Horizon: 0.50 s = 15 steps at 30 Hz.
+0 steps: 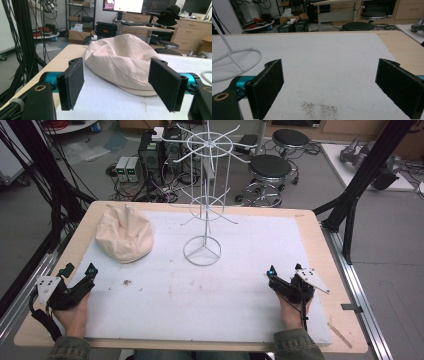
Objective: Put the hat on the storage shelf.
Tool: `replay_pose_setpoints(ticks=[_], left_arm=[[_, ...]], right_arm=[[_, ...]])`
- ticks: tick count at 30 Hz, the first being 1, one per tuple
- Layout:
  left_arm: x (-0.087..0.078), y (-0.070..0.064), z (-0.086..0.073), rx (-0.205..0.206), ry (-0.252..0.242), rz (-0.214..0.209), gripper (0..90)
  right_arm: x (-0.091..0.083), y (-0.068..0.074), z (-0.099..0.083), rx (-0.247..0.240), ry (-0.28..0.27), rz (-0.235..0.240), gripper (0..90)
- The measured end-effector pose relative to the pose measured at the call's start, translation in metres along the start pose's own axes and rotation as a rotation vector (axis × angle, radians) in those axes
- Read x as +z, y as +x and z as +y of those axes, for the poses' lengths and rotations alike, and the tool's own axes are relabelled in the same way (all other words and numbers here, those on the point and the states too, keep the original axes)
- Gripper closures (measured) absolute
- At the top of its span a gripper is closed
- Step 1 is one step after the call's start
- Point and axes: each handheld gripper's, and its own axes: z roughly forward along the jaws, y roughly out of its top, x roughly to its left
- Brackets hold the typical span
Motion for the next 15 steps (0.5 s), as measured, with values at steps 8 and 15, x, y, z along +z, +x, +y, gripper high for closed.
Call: replay_pose_setpoints(ticks=[8, 15], left_arm=[[0.0001, 0.0006, 0.0, -0.006, 0.0, 0.004, 28.7], [0.0004, 0.0007, -0.0004, -0.012, 0.0, -0.002, 28.7]], right_arm=[[-0.0008, 0.0002, 0.0002, 0.002, -0.004, -0.007, 7.1], [-0.0002, -0.0004, 0.0, 0.003, -0.003, -0.001, 7.1]])
